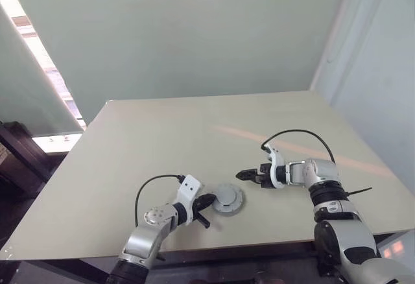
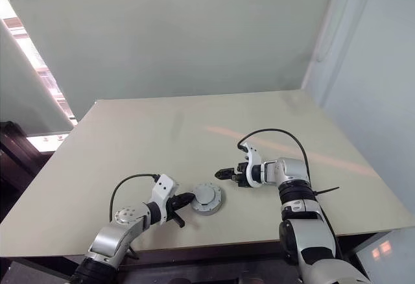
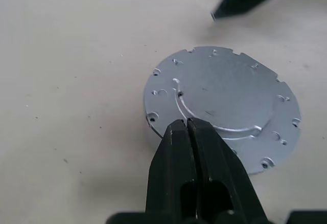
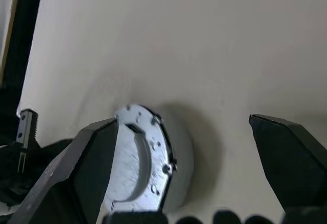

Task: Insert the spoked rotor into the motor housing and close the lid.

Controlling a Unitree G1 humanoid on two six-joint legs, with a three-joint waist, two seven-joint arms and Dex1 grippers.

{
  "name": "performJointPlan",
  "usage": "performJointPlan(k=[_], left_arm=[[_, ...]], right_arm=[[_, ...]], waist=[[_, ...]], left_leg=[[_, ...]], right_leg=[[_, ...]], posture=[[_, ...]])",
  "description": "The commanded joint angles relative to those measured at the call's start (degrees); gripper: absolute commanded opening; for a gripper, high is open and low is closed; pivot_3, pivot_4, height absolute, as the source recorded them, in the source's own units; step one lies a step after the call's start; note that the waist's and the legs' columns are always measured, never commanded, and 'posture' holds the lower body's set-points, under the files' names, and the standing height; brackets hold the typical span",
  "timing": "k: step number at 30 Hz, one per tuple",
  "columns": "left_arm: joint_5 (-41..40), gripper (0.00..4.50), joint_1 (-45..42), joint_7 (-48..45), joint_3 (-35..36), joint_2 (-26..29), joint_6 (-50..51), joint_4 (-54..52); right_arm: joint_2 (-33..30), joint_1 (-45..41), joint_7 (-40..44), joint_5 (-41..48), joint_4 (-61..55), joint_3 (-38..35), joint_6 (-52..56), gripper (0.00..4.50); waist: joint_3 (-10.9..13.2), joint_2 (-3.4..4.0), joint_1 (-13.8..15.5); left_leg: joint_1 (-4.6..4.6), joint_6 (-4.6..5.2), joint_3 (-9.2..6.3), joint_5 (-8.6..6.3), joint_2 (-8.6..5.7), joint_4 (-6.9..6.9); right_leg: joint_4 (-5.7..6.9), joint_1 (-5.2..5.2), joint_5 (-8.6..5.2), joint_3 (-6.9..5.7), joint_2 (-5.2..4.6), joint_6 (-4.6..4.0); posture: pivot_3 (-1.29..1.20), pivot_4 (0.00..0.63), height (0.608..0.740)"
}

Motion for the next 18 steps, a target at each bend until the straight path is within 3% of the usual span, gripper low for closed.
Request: performJointPlan(k=[1,6,18], left_arm=[[0.52,0.0,-0.91,0.19,-0.07,-0.09,0.35,0.93],[-0.39,0.0,-1.75,0.09,1.64,0.4,0.93,-0.21],[-2.89,0.0,-0.58,-1.02,3.33,0.87,2.4,-3.04]], right_arm=[[0.85,1.04,-0.94,2.92,-2.52,-1.27,1.28,4.47],[1.89,2.86,-2.2,4.53,-3.59,-1.45,1.83,4.47],[2.89,4.5,-2.91,7.79,-2.78,-2.06,5.48,4.47]], waist=[[0.0,0.0,0.0],[-0.02,0.01,-0.1],[-0.01,0.0,-0.07]], left_leg=[[-0.03,0.04,0.0,-0.02,0.0,-0.04],[-0.66,0.05,0.06,-0.02,0.04,-0.06],[-0.71,0.06,0.07,-0.02,0.06,-0.08]], right_leg=[[-0.03,-0.03,0.0,0.0,0.0,0.0],[0.02,-0.74,0.02,0.09,0.04,0.02],[0.0,-0.8,0.02,0.09,0.08,0.01]], posture=[[0.0,0.0,0.74],[0.0,0.0,0.74],[0.0,0.0,0.74]])
